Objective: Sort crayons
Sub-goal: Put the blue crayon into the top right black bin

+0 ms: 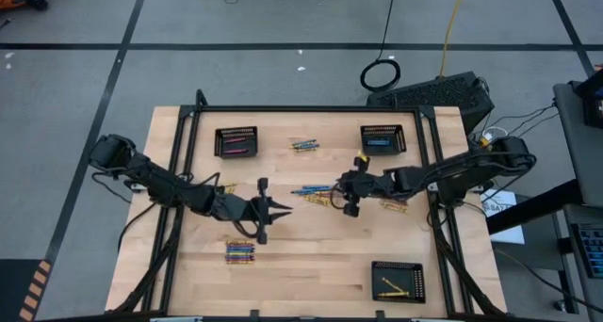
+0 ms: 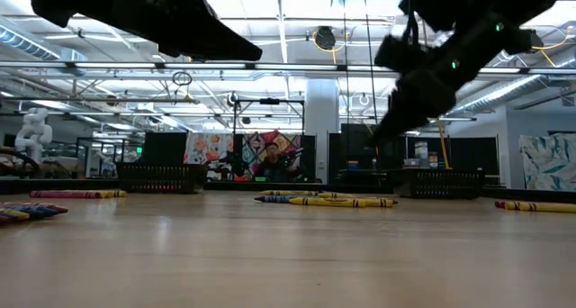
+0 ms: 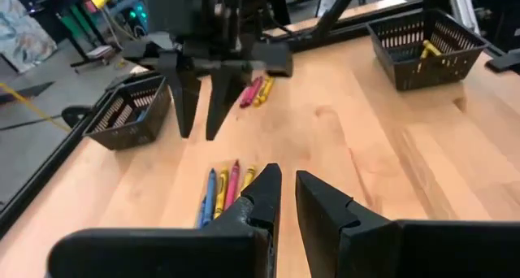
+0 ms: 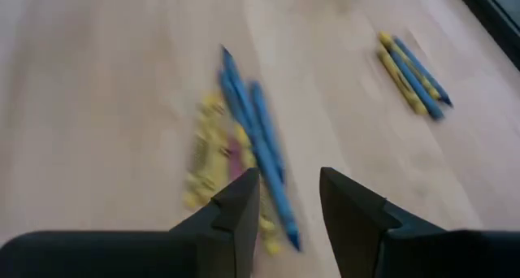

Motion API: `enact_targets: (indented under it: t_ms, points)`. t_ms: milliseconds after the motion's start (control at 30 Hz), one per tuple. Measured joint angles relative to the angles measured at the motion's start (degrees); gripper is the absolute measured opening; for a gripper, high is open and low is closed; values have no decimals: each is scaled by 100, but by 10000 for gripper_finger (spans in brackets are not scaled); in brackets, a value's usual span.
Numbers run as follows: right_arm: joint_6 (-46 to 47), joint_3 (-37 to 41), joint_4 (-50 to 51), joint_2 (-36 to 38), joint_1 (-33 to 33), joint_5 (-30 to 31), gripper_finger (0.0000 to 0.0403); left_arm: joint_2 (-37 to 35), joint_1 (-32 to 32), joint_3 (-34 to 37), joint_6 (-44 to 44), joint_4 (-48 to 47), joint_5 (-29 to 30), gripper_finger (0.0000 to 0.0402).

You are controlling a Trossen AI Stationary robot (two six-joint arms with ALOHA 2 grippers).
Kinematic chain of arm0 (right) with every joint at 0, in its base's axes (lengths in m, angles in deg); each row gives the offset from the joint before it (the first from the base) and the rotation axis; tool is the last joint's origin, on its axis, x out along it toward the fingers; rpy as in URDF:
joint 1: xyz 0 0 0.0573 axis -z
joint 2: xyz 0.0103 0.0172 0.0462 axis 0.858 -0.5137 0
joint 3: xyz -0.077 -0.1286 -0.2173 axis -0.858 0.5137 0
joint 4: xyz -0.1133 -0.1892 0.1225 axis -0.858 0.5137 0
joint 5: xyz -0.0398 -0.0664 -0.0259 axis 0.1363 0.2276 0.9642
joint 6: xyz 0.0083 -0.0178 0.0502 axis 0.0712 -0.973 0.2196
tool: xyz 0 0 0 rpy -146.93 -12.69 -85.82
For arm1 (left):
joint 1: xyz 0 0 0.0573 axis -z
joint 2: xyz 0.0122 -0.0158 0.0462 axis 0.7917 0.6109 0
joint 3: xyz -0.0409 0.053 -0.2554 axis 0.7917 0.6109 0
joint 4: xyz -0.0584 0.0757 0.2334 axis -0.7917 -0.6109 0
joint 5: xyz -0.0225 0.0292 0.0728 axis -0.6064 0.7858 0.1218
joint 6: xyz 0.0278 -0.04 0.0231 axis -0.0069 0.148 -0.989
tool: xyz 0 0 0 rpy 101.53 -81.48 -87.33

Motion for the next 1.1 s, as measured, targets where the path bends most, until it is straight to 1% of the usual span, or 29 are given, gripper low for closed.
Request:
enact_targets:
  t_ms: [133,167,267,333,400,533,667,1000,1100]
  points:
    - [-11,550,-276,-2,456,-34,118,0,15,0,2,-293,63,44]
    - [-39,682,-433,-4,594,-151,118,-22,17,0,2,-447,155,44]
    - [-85,945,-912,-2,947,-822,118,-135,14,-1,149,-894,495,44]
    - [-200,985,-919,-2,1084,-1195,118,-235,12,2,306,-1251,683,44]
    - [-562,986,-826,-2,1139,-1342,118,-304,11,0,443,-1380,732,44]
    - [-1431,992,-827,-2,1146,-1651,118,-371,-2,0,450,-1525,740,44]
    - [-1768,990,-849,-2,1179,-1675,118,-372,-2,0,450,-1521,740,44]
    - [-1794,990,-908,-8,1232,-1681,118,-372,-2,0,601,-1512,738,44]
    - [-1762,990,-922,-169,1274,-1682,118,-372,-2,0,601,-1511,738,44]
